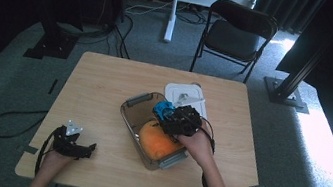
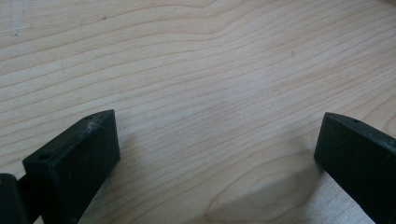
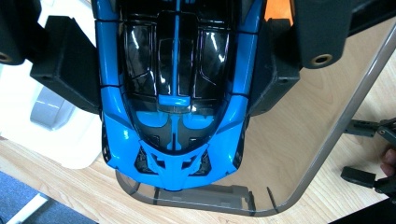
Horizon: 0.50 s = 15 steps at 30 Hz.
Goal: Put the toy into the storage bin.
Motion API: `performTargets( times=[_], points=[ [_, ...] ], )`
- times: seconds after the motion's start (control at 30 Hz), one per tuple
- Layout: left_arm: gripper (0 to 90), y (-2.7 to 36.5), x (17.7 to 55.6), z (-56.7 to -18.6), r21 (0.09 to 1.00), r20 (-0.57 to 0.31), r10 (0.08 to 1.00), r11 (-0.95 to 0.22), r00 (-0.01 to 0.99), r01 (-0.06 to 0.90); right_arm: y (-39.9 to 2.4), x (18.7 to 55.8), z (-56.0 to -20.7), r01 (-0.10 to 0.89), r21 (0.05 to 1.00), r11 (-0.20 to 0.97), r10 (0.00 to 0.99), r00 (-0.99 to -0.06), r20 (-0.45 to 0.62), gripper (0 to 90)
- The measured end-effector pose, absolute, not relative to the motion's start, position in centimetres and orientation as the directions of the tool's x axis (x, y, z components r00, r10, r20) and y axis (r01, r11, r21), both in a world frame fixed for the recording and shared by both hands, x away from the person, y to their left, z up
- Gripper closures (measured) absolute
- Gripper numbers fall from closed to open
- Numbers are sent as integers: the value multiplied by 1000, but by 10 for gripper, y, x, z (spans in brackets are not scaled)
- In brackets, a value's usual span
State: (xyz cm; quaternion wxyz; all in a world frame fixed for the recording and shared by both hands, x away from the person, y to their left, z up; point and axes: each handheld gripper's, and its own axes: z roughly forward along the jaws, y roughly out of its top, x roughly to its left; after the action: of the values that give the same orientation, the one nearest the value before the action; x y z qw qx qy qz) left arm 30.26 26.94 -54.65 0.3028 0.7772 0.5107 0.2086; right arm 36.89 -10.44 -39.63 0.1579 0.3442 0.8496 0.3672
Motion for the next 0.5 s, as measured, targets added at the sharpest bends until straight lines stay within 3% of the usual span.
performTargets(
  times=[0.5],
  points=[
    [5, 270, 303, -547, 684, 16, 919, -297, 394, 666, -94, 381, -410, 513, 679, 526, 691, -722, 10, 247]
  ],
)
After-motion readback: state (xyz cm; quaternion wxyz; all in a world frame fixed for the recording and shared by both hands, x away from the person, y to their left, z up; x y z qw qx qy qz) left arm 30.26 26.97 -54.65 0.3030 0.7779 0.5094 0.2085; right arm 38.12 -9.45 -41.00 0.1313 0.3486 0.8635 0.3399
